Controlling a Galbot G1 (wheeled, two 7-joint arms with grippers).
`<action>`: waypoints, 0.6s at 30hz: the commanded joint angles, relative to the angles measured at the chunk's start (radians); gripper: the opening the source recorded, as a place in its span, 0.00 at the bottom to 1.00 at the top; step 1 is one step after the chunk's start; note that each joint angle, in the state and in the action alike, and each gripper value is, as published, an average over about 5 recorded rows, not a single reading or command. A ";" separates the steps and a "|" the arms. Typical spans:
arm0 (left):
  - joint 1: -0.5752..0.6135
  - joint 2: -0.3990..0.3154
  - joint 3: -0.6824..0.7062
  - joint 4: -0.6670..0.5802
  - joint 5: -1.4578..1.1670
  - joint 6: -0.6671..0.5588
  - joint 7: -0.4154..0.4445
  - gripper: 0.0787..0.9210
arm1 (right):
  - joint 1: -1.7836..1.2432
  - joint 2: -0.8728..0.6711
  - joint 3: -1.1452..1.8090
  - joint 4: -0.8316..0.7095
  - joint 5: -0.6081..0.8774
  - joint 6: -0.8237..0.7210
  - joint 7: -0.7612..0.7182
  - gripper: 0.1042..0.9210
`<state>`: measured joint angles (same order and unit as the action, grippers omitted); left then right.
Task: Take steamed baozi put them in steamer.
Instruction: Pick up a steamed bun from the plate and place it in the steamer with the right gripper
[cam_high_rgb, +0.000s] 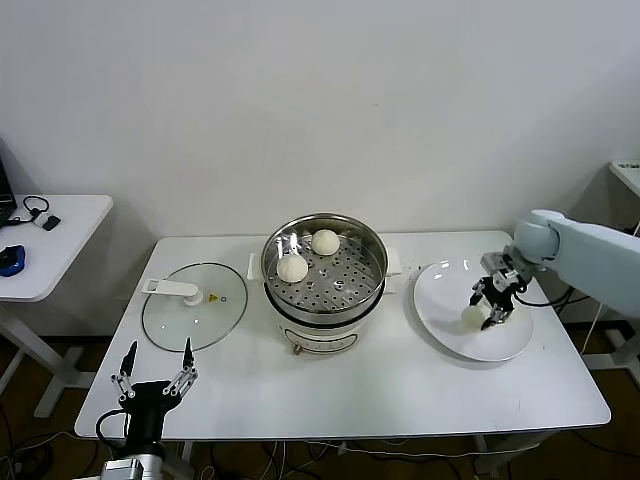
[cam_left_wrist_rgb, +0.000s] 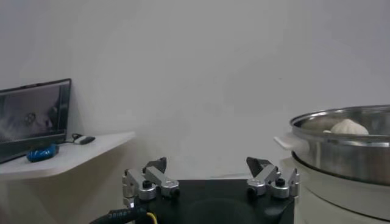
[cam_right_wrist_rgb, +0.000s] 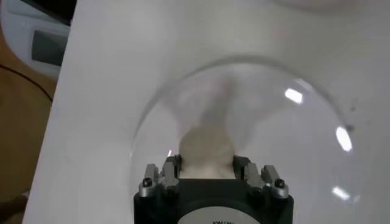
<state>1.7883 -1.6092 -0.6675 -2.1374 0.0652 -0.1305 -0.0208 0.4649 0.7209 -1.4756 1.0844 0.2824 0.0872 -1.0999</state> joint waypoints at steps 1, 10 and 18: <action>-0.005 0.008 0.012 -0.003 0.001 0.003 0.001 0.88 | 0.409 0.089 -0.244 0.199 0.159 0.051 0.004 0.58; -0.004 0.013 0.019 -0.015 -0.004 0.005 -0.001 0.88 | 0.549 0.228 -0.255 0.303 0.200 0.175 0.065 0.58; 0.000 0.013 0.017 -0.021 -0.009 0.001 -0.004 0.88 | 0.555 0.321 -0.228 0.357 0.105 0.372 0.175 0.60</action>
<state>1.7877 -1.6085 -0.6523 -2.1556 0.0581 -0.1287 -0.0240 0.9109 0.9203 -1.6738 1.3461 0.4239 0.2623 -1.0244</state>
